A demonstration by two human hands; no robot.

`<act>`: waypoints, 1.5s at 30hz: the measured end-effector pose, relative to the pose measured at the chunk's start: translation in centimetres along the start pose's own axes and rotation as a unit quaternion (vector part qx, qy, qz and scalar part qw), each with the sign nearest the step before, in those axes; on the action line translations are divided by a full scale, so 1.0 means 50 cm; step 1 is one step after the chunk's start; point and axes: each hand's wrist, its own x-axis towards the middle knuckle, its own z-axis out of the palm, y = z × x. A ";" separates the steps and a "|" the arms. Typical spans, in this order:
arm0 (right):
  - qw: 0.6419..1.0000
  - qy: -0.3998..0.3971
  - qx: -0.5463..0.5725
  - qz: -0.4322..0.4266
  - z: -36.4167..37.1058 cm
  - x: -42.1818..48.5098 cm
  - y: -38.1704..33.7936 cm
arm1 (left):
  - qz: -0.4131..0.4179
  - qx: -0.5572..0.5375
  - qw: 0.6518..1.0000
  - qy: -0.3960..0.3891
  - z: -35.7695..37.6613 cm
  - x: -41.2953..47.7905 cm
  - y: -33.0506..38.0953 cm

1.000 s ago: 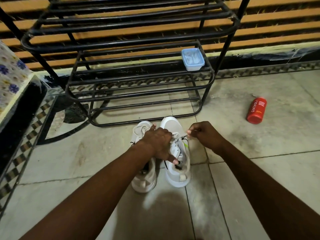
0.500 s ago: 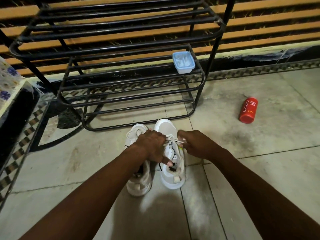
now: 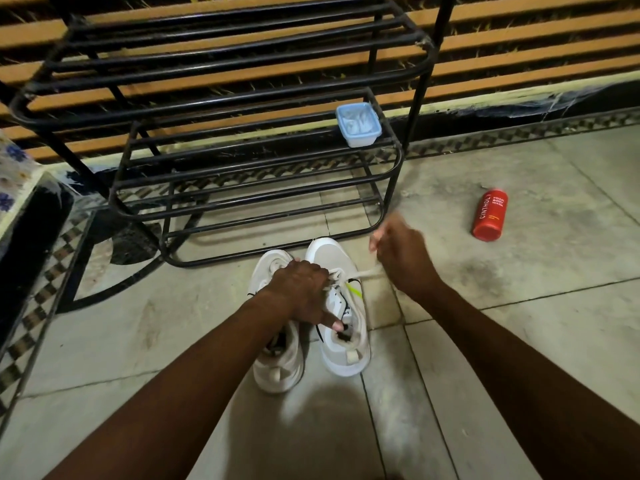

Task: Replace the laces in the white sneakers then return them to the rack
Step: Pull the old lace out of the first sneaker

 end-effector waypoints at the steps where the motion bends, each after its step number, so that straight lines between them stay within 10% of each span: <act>1: 0.984 -0.096 -0.139 -0.051 -0.001 -0.010 0.015 | 0.001 0.000 1.000 0.000 0.000 0.000 0.000; 5: 0.874 -0.307 -0.354 -0.128 0.011 -0.045 0.044 | 0.003 0.010 1.000 -0.001 0.000 0.002 0.002; 12: 0.896 -0.041 -0.365 -0.250 0.025 -0.011 -0.010 | 0.007 0.009 1.000 0.001 -0.001 0.006 0.002; 18: 0.986 0.166 -0.016 -0.009 0.013 0.003 -0.035 | -0.001 -0.010 1.000 -0.001 -0.004 -0.001 0.001; 22: 0.847 0.163 0.466 0.200 -0.002 0.020 -0.039 | 0.000 -0.012 1.000 -0.001 -0.008 -0.004 0.005; 26: 1.000 0.021 0.018 0.003 -0.026 0.007 0.021 | 0.003 -0.014 1.000 -0.002 -0.004 -0.006 0.001; 31: 0.859 -0.305 -0.398 -0.101 0.005 -0.021 0.060 | -0.001 -0.006 1.000 -0.003 0.001 0.000 0.000; 36: 0.979 -0.024 -0.196 -0.056 -0.020 0.006 0.025 | 0.007 -0.005 1.000 -0.003 0.000 0.002 -0.004; 45: 0.980 0.130 -0.056 0.138 0.001 -0.023 0.056 | 0.012 -0.009 1.000 0.002 -0.005 -0.004 -0.001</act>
